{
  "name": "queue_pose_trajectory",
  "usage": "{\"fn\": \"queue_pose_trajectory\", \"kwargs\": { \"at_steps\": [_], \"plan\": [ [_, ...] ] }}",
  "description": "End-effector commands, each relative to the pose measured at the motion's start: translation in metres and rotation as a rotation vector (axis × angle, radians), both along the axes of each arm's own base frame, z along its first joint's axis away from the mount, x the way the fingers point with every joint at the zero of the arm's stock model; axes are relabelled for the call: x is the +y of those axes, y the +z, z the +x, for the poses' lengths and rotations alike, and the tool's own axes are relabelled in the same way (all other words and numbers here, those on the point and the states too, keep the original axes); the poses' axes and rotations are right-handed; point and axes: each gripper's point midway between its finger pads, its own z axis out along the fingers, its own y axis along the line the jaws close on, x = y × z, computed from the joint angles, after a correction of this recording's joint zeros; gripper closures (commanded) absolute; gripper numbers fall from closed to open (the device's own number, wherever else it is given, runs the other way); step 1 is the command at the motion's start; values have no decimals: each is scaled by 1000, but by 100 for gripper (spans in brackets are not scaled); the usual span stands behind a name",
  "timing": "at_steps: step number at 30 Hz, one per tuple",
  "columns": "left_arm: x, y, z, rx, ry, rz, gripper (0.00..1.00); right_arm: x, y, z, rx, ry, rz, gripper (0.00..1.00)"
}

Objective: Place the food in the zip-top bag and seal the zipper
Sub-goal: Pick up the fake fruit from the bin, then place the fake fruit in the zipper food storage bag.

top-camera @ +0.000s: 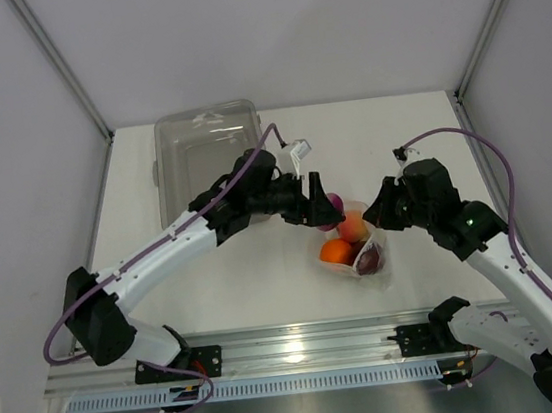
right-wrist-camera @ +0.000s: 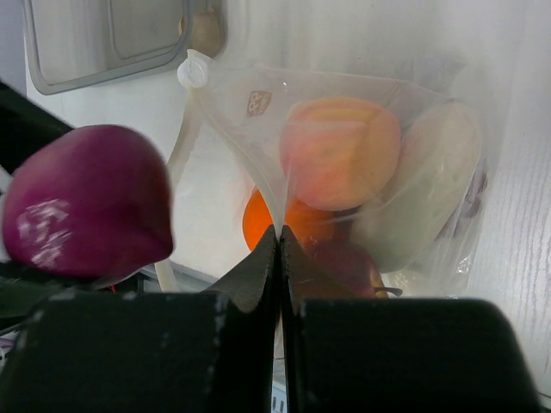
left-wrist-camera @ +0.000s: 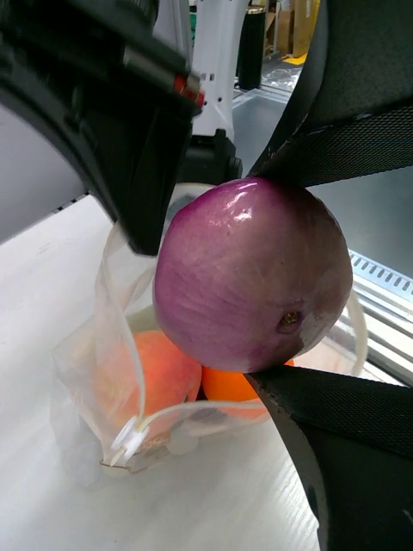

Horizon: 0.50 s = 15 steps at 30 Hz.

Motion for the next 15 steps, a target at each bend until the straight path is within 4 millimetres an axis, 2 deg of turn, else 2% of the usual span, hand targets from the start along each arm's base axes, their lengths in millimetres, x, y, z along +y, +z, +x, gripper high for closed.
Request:
{"fn": "queue_pose_trajectory", "kwargs": {
  "at_steps": [1,5,11,14,15],
  "plan": [
    [-16,17,8,-31,-11,-47,99,-1,27,3,-72,-14,35,100],
    [-30,-2,8,16,-33,-11,99,-4,31,2,-80,-22,32,100],
    [-45,-16,3,56,-60,8,99,-5,34,2,-89,-24,29,100],
    [-48,-24,3,71,-65,18,90,-6,38,3,-99,-28,32,100],
    [-49,-29,3,80,-68,27,82,-6,38,3,-98,-28,32,100]
  ]
}}
